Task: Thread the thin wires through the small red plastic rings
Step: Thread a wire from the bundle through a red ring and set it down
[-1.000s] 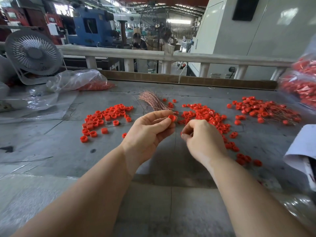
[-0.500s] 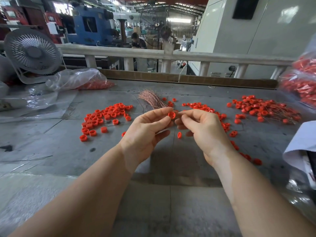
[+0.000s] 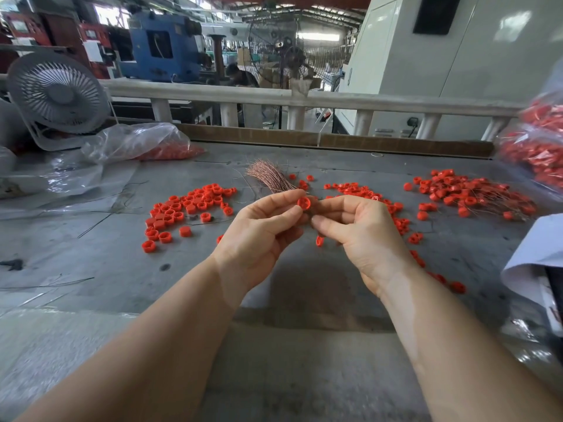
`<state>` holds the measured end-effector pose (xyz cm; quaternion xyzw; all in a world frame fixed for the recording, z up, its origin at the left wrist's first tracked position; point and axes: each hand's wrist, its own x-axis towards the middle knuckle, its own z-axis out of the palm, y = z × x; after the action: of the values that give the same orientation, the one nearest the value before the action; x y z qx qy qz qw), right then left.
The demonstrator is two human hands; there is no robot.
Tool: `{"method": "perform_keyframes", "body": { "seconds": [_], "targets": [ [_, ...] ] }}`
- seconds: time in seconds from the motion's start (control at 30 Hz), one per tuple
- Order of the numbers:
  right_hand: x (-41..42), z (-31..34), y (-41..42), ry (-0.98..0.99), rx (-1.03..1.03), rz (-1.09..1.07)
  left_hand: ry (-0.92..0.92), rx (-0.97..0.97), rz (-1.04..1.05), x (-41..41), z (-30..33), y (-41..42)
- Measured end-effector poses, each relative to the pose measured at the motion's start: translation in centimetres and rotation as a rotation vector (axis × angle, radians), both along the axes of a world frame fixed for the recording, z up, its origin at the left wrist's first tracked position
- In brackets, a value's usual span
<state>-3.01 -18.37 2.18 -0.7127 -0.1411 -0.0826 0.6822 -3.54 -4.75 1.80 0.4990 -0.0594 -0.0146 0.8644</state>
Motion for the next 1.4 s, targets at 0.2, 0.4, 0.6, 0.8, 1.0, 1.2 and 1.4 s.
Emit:
{"method": "perform_keyframes", "body": {
  "seconds": [0.2,0.4,0.6,0.8,1.0,1.2,1.4],
  "targets": [
    [0.14,-0.03,-0.08,-0.043,-0.012,-0.056,0.029,-0.04,0.046,0.16,0.0,0.17],
    [0.37,-0.11,-0.31,-0.06,-0.027,-0.074,0.053,-0.063,0.063,0.23,0.1,0.15],
    [0.25,-0.04,-0.23,-0.079,-0.015,-0.069,0.084,-0.077,0.017,0.03,0.26,-0.07],
    [0.12,0.01,-0.06,-0.085,-0.008,-0.017,0.074,-0.046,0.004,-0.23,0.4,-0.22],
    [0.34,-0.11,-0.08,-0.067,-0.006,0.004,0.072,-0.053,-0.01,-0.23,0.41,-0.14],
    [0.24,-0.1,-0.12,-0.082,0.008,0.006,0.08,-0.02,-0.027,-0.27,0.36,-0.2],
    [0.26,-0.21,0.06,-0.115,-0.06,-0.031,0.058,0.032,0.004,-0.42,0.39,-0.26]
  ]
}}
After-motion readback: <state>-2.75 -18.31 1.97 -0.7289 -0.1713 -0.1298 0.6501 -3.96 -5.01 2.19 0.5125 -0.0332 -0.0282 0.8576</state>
